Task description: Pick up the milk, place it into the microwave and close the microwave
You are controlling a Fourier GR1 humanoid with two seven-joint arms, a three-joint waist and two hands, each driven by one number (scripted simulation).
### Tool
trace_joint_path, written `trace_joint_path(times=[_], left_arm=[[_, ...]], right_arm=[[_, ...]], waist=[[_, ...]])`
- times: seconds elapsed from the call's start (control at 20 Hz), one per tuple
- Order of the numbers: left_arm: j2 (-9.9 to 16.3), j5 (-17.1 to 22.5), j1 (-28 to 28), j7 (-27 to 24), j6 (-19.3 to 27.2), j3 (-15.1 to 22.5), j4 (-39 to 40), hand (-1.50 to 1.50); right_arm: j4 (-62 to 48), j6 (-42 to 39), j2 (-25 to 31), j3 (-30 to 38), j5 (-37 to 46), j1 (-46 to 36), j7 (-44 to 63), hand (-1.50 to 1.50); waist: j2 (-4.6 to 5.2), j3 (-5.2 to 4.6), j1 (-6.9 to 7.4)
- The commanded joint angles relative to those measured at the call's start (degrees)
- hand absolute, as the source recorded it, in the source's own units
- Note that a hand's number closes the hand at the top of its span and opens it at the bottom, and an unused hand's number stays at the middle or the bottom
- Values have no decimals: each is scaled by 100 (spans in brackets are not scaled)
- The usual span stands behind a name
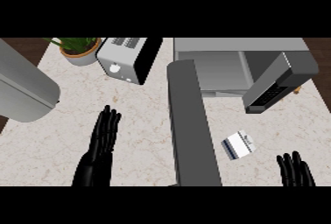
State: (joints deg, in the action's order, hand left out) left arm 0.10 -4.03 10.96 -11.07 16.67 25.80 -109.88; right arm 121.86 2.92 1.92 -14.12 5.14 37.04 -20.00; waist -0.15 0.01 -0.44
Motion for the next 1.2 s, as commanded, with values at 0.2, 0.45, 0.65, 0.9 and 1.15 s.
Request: trace_joint_path(times=[0.2,0.45,0.65,0.9,1.15], left_arm=[[-10,-292,542,-310,590,818,-105,-150],[-10,-212,385,-643,1018,1167,346,-150],[-7,49,133,-302,644,858,249,-150],[-5,345,-151,-547,555,593,723,-150],[652,636,598,-608,155,512,-46,-150]], right_arm=[[-860,73,24,153,0,221,-1010,-150],[-1667,282,-147,546,-175,-634,-1071,-150],[-2732,366,-108,796,-283,-1226,-1456,-150],[-3321,396,-81,942,-378,-1504,-1730,-150],[-4211,564,86,1482,-382,-2265,-1801,-150]], waist=[[3,0,30],[10,-1,43],[14,0,46],[15,-1,34],[13,0,61]])
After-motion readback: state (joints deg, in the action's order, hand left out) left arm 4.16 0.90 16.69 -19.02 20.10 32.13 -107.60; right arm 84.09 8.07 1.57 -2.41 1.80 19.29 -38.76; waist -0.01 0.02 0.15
